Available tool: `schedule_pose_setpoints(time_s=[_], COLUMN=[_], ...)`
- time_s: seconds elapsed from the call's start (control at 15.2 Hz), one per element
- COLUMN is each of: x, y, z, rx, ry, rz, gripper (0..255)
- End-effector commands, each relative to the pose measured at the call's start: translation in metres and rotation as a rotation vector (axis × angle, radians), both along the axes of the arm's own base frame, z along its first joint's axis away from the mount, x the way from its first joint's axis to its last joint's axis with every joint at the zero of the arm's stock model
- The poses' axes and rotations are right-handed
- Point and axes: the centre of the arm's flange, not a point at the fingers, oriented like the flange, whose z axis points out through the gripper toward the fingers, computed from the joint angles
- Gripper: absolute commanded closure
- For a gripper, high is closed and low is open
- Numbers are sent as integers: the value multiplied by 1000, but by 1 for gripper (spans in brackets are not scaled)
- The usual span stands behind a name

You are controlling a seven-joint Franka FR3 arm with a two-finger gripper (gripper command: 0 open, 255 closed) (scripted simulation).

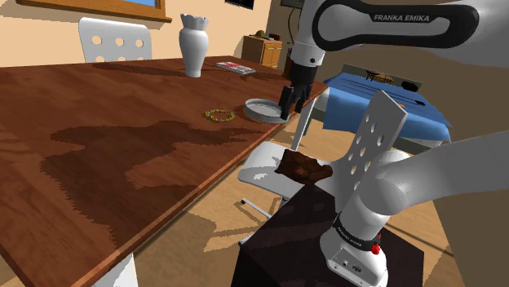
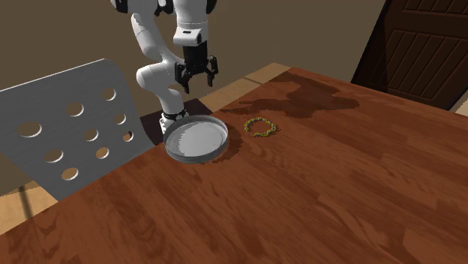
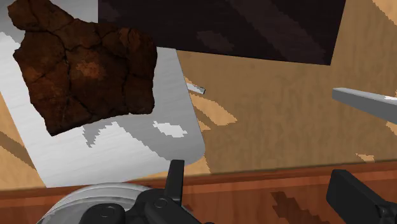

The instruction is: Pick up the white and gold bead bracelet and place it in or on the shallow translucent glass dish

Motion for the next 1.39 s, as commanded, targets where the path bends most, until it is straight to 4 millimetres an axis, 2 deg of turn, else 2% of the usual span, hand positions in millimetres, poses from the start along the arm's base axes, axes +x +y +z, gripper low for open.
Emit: schedule_pose_setpoints(time_s=[0.0, 0.59, 1.19, 1.25, 1.32], x=[0, 99, 193, 203, 203], y=[0, 54, 115, 122, 123], z=[0, -18, -32, -33, -38], rx=[0, 36, 73, 77, 77], ry=[0, -16, -32, -34, -34], rz=[0, 79, 159, 167, 167], gripper=[0, 0, 0, 0, 0])
